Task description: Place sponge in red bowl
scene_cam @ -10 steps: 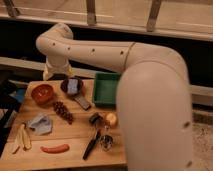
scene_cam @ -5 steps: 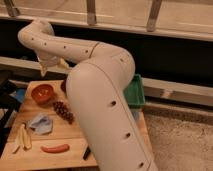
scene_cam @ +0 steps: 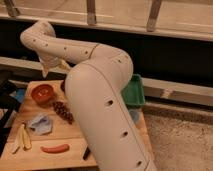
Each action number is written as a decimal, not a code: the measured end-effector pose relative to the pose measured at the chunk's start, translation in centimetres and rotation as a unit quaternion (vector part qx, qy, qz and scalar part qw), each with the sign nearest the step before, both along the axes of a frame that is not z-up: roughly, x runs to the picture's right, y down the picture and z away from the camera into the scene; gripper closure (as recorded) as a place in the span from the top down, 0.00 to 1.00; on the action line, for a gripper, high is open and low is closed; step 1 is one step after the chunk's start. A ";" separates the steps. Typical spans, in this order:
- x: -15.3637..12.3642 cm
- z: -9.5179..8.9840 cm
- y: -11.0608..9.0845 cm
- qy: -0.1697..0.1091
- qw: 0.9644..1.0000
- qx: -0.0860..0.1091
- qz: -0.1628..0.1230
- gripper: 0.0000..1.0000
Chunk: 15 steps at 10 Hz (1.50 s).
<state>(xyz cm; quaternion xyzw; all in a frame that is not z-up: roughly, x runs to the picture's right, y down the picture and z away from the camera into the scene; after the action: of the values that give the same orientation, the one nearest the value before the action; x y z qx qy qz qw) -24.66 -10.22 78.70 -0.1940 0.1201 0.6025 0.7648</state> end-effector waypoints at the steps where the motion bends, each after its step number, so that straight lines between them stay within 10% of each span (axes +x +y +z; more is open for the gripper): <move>1: 0.4 0.6 0.5 -0.015 1.000 -0.009 0.013 0.80; 6: 2.2 5.7 4.2 -0.125 0.987 -0.046 0.086 0.80; 15: 4.8 7.9 4.5 -0.123 0.984 -0.062 0.109 0.80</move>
<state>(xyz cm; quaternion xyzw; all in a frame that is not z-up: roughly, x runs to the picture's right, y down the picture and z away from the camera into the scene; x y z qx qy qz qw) -19.84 -5.73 86.61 -0.3257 0.0406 0.6453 0.6898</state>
